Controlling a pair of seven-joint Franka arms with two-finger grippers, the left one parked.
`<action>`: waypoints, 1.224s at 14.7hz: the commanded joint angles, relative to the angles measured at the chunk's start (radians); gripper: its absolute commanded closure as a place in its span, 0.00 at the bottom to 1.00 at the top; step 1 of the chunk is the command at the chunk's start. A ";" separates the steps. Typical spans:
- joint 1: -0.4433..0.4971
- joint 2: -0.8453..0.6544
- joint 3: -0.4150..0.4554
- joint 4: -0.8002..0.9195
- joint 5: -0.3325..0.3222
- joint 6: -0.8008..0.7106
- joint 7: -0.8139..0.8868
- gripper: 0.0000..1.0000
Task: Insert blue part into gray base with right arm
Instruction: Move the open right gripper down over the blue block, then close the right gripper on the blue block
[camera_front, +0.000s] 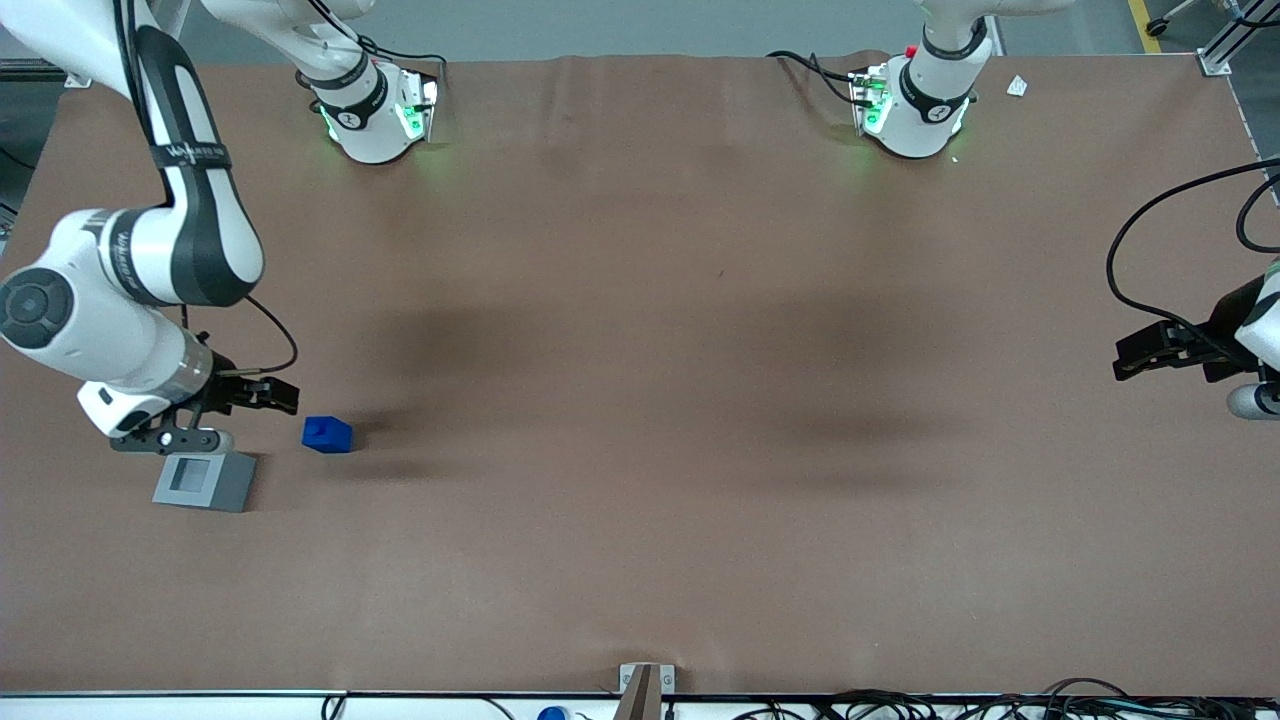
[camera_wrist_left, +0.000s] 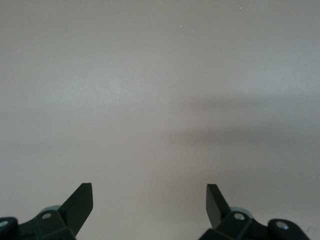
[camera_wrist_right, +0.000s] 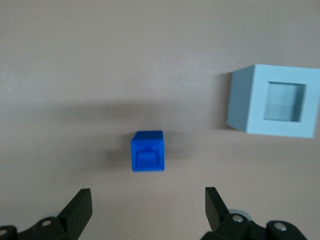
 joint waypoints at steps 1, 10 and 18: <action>0.007 0.058 0.000 -0.009 0.009 0.071 0.006 0.00; 0.015 0.148 0.000 -0.008 0.009 0.128 0.006 0.05; 0.013 0.194 0.000 -0.009 0.009 0.169 0.006 0.17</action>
